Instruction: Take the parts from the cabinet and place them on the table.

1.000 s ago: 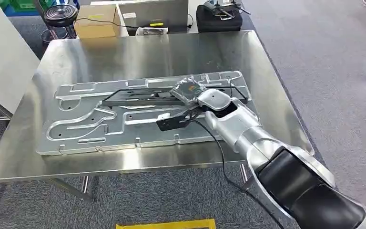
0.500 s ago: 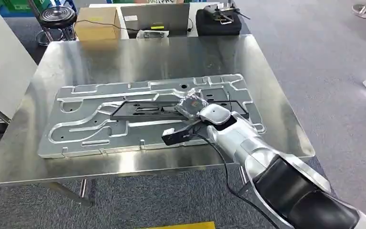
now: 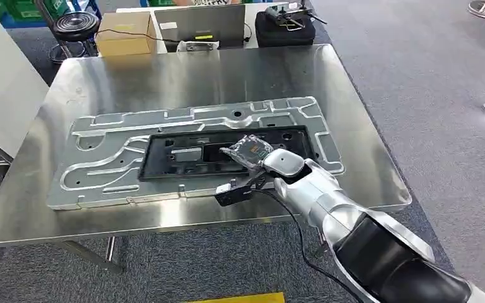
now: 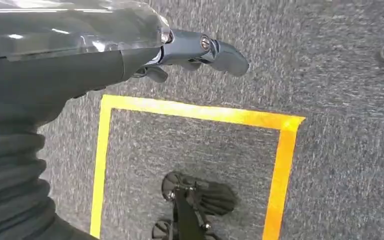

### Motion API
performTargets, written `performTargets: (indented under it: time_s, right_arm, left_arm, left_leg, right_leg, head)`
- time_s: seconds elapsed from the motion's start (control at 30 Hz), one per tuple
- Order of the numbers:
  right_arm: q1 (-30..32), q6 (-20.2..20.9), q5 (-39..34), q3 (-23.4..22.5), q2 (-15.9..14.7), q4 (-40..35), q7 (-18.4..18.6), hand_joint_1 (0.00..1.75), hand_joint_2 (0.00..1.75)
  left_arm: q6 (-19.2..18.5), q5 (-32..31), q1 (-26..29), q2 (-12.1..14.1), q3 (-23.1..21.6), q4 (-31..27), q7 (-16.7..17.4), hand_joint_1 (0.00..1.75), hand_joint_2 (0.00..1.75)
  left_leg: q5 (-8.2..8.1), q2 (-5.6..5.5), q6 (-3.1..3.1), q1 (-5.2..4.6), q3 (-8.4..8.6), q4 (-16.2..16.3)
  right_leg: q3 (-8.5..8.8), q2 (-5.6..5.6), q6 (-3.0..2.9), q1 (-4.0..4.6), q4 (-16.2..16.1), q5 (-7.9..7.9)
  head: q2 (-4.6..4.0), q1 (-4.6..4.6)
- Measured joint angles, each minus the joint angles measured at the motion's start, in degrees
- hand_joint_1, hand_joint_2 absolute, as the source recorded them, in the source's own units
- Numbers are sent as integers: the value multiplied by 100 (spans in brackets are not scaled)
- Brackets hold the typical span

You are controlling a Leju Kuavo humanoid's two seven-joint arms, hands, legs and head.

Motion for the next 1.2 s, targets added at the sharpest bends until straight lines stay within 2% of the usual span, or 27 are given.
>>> performTargets:
  time_s: [0.03,0.1,0.13,0.17,0.2,0.27,0.3,0.33,0.37,0.43,0.5,0.53,0.6,0.63,0.67,0.7,0.73,0.8,0.83,0.93,0.97,1.0,1.03,1.07,1.13,1.17,1.2]
  right_arm:
    - [2,-54,-24,-11,24,0,-17,0,0]
    - [46,-167,-79,-64,53,0,-74,0,0]
    - [76,-266,-114,-101,55,0,-114,0,0]
    - [100,-353,-134,-129,55,-2,-142,0,0]
    - [111,-411,-147,-160,55,-13,-168,0,0]
    - [106,-444,-166,-206,55,-35,-184,0,0]
    - [105,-453,-173,-230,57,-42,-186,0,0]
    - [95,-485,-175,-247,55,-48,-190,0,0]
    - [101,-569,-186,-254,57,-59,-219,0,0]
    - [117,-856,-253,-321,57,-96,-358,0,0]
    - [112,-1061,-381,-429,55,-173,-523,0,0]
    - [102,-1176,-461,-496,55,-214,-629,0,0]
    - [127,-1370,-651,-629,55,-306,-828,0,0]
    - [161,-1476,-758,-719,53,-369,-908,0,0]
    - [205,-1620,-857,-803,35,-455,-1001,0,0]
    - [256,-1749,-993,-912,4,-613,-1106,0,0]
    - [301,-1864,-1157,-1037,-46,-805,-1228,0,0]
    - [418,-2024,-1507,-1305,-232,-1313,-1465,0,0]
    - [499,-2048,-1609,-1420,-329,-1538,-1519,0,0]
    - [1069,-2240,-1939,-1901,-827,-2763,-1587,0,0]
    - [1317,-2333,-1932,-2141,-1037,-3243,-1580,0,0]
    - [1614,-2374,-1937,-2394,-1218,-3727,-1580,0,0]
    - [1883,-2361,-1956,-2698,-1400,-4236,-1587,0,0]
    - [2079,-2339,-1959,-2910,-1520,-4517,-1611,0,0]
    - [2411,-2273,-1934,-3301,-1694,-5011,-1637,0,0]
    - [2560,-2356,-1793,-3468,-1776,-5279,-1602,0,0]
    - [2785,-2484,-1705,-3616,-1891,-5507,-1477,0,0]
  left_arm:
    - [0,-4,-1,0,-2,0,2,0,0]
    - [-8,-22,6,2,-2,0,20,0,0]
    - [-24,-26,13,2,-4,0,28,0,0]
    - [-35,-44,21,0,-9,0,37,0,0]
    - [-39,-53,23,2,-11,0,41,0,0]
    - [-46,-55,17,11,-13,0,44,0,0]
    - [-48,-55,9,13,-13,0,46,0,0]
    - [-55,-57,5,9,-13,0,50,0,0]
    - [-61,-59,1,9,-15,0,61,0,0]
    - [-90,-72,13,9,-17,0,79,0,0]
    - [-103,-81,7,4,-20,0,96,0,0]
    - [-105,-81,2,4,-20,0,101,0,0]
    - [-105,-79,0,4,-18,0,100,0,0]
    - [-111,-72,2,4,-17,0,101,0,0]
    - [-122,-63,5,4,-17,0,100,0,0]
    - [-142,-55,6,4,-17,0,98,0,0]
    - [-155,-51,5,4,-18,0,92,0,0]
    - [-175,-11,6,-4,-17,0,85,0,0]
    - [-188,2,4,-42,-17,2,85,0,0]
    - [-225,70,45,-48,-4,2,39,0,0]
    - [-258,125,68,-57,7,0,-5,0,0]
    - [-269,177,84,-57,18,0,-37,0,0]
    - [-278,218,101,-74,22,2,-68,0,0]
    - [-278,243,115,-74,26,0,-74,0,0]
    - [-284,251,144,-74,35,0,-87,0,0]
    - [-319,292,152,-76,39,0,-116,0,0]
    - [-350,332,150,-79,53,0,-153,0,0]
  left_leg:
    - [-232,-3,-10,4,-161,370]
    - [-641,-2,-49,10,-578,1292]
    - [-703,-1,-64,10,-706,1565]
    - [-632,0,-72,16,-706,1565]
    - [-438,1,-78,23,-571,1288]
    - [56,7,-74,35,-53,272]
    - [37,8,-57,38,128,-89]
    - [22,1,-15,-8,144,-112]
    - [28,-16,46,0,123,-88]
    - [34,-20,108,-26,101,-85]
    - [70,-18,176,12,106,-122]
    - [67,-13,206,15,100,-122]
    - [64,-10,219,9,94,-122]
    - [62,-10,223,6,93,-121]
    - [61,-12,223,5,94,-120]
    - [60,-18,223,2,98,-119]
    - [59,-26,222,-4,104,-119]
    - [55,-38,216,-14,114,-122]
    - [50,-40,203,-35,104,-115]
    - [60,-59,126,-2,105,-144]
    - [67,-68,98,-16,123,-171]
    - [17,-70,85,-15,116,-138]
    - [-95,-38,61,-37,88,-4]
    - [-315,-29,56,-32,-56,339]
    - [-746,-24,14,-12,-486,1295]
    - [-808,-24,0,-5,-615,1574]
    - [-727,-24,-5,4,-601,1549]
  right_leg:
    - [-8,-4,-36,2,2,4]
    - [-22,-7,-42,13,11,1]
    - [-28,-8,-42,16,24,0]
    - [-29,-7,-39,15,36,-7]
    - [-29,-5,-28,11,57,-22]
    - [-22,-2,15,-4,123,-73]
    - [-23,-3,46,-17,168,-106]
    - [-59,4,84,41,199,-123]
    - [-73,6,105,25,197,-114]
    - [-70,4,161,20,177,-98]
    - [-119,5,231,-1,303,-209]
    - [-245,2,257,-1,571,-389]
    - [-687,2,299,-13,1496,-823]
    - [-894,2,305,-13,1894,-939]
    - [-984,2,305,-12,2029,-906]
    - [-925,2,286,-11,1852,-732]
    - [-751,3,255,-8,1468,-488]
    - [-261,3,136,41,408,13]
    - [-166,-2,94,72,193,-45]
    - [-168,-29,74,112,159,-30]
    - [-148,-33,45,100,102,-7]
    - [-62,-75,47,4,-8,45]
    - [-10,-86,21,14,-70,51]
    - [-1,-108,4,14,-70,50]
    - [-12,-90,-10,18,-58,39]
    - [-16,-55,-9,17,-51,38]
    - [-3,-41,5,15,-45,29]
  head:
    - [0,0]
    - [0,-2]
    - [0,0]
    - [0,-2]
    - [0,-2]
    - [0,-2]
    - [0,0]
    - [0,0]
    - [0,-2]
    - [0,0]
    - [0,0]
    - [0,0]
    - [0,0]
    - [0,0]
    - [0,0]
    - [0,0]
    - [0,0]
    - [0,0]
    - [0,0]
    - [0,0]
    - [0,0]
    - [0,0]
    - [0,0]
    - [0,0]
    - [0,-2]
    - [0,-2]
    - [0,-2]
